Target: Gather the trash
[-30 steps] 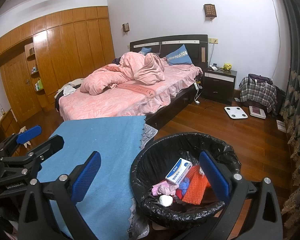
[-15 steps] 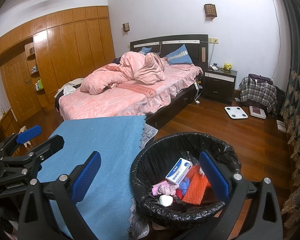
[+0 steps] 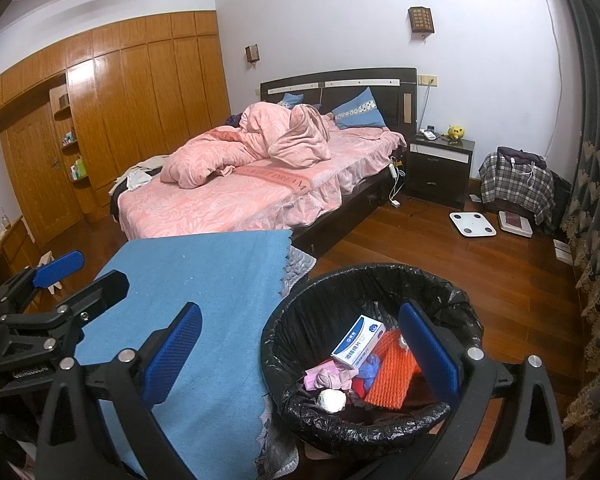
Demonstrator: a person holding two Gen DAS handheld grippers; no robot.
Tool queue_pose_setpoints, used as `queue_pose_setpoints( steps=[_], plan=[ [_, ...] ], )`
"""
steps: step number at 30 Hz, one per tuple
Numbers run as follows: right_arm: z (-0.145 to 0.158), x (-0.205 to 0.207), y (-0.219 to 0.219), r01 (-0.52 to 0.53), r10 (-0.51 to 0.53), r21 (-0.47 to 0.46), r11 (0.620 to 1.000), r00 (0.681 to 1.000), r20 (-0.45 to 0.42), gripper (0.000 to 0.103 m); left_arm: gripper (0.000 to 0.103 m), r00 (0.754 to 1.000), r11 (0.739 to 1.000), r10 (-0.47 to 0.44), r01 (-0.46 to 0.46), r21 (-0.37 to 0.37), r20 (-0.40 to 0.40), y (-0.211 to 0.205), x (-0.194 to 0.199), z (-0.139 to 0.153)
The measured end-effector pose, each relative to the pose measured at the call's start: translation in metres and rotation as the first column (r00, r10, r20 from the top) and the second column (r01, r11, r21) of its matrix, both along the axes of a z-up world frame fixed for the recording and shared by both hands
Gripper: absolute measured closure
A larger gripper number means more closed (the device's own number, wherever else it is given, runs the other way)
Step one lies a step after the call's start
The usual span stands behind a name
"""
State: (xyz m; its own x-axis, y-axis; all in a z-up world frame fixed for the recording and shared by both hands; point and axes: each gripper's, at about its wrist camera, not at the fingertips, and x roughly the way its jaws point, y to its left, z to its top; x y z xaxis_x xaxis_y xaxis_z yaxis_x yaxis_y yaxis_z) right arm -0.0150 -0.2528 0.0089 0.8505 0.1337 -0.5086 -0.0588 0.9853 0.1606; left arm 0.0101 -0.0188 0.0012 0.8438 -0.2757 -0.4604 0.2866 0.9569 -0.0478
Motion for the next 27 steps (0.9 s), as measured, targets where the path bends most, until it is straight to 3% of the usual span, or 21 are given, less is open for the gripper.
queue_pose_setpoints(
  steps=[27],
  plan=[
    [0.0011,0.0019,0.0001,-0.001,0.001,0.000,1.000,1.000,-0.003,0.006,0.005,1.000,1.000,0.004,-0.004,-0.005,-0.008,0.0030,0.0005,0.0007]
  ],
)
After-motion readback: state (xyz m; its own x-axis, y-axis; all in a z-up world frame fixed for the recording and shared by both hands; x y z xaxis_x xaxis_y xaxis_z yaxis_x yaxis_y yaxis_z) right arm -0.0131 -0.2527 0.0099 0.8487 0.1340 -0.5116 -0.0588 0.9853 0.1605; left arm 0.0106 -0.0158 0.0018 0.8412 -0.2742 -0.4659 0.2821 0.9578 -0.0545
